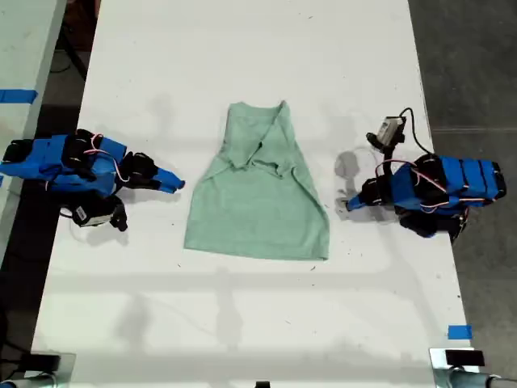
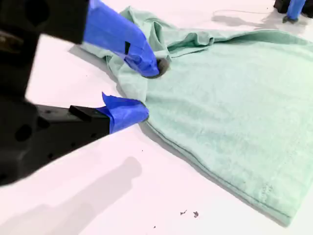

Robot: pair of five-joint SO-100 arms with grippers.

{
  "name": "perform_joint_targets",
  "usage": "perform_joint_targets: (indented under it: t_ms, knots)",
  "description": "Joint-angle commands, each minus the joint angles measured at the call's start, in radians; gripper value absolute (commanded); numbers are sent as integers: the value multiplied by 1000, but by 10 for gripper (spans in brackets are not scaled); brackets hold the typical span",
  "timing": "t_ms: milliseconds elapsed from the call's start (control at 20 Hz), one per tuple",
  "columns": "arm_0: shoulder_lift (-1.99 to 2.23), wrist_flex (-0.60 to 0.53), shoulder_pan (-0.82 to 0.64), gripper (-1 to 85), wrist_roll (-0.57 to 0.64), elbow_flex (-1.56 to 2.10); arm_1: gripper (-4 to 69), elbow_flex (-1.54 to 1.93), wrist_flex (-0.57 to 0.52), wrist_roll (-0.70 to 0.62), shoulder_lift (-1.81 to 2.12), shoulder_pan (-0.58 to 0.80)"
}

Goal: Fold t shirt

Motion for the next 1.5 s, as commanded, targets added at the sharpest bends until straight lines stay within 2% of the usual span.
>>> perform_joint_targets:
  t_ms: [0,150,300,450,600,650,700,750,800,1000,1100,1450]
  knots:
    - [5,-17,9,111,5,17,-6,-314,89,74,-241,-5]
    - [5,-17,9,111,5,17,-7,-637,71,147,-703,-57]
    - [5,-17,9,111,5,17,-9,-885,77,301,-1071,-170]
    - [5,-17,9,111,5,17,-15,-937,2,497,-1285,-311]
    - [5,-17,9,111,5,17,-22,-948,-80,600,-1430,-414]
    - [5,-17,9,111,5,17,12,-948,-109,603,-1453,-430]
    - [5,-17,9,111,5,17,115,-940,-152,578,-1473,-436]
    - [5,-17,9,111,5,17,252,-922,-206,554,-1485,-439]
    - [5,-17,9,111,5,17,279,-877,-287,529,-1483,-439]
    - [5,-17,9,111,5,17,294,-652,-614,480,-1485,-411]
    - [5,-17,9,111,5,17,287,-569,-706,489,-1486,-397]
    - [5,-17,9,111,5,17,252,-517,-732,472,-1493,-364]
